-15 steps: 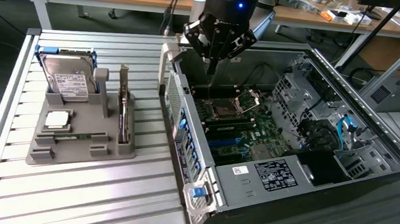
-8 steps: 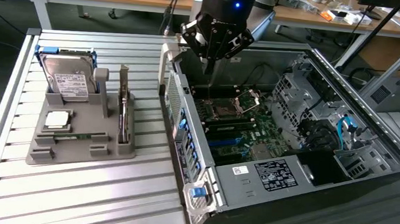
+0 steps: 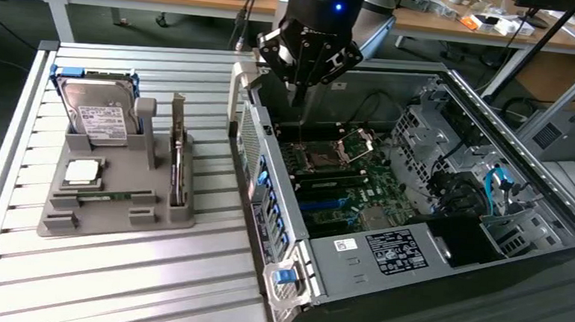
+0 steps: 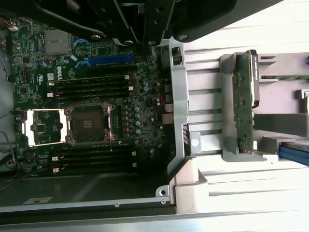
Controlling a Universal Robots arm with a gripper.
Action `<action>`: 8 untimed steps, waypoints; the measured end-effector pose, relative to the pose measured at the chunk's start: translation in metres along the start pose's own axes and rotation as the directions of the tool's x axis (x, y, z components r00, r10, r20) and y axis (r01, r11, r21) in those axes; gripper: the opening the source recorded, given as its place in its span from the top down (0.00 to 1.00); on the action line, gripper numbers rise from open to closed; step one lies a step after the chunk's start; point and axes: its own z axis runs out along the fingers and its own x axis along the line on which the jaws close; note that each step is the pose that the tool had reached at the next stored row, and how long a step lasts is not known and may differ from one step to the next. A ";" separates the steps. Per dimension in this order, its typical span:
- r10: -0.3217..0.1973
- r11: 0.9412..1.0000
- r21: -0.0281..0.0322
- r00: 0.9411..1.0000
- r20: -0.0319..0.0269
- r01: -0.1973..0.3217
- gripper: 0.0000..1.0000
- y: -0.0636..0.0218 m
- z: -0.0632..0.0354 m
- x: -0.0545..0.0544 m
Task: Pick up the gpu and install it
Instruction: 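Reach for the gpu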
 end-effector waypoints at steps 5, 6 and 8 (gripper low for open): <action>0.000 1.000 0.000 1.000 0.000 0.000 0.89 -0.0001 0.0000 0.002; 0.000 1.000 0.000 1.000 0.000 0.000 0.89 -0.0001 0.0000 0.002; 0.000 1.000 0.000 1.000 0.000 0.000 0.89 -0.0002 -0.0001 0.002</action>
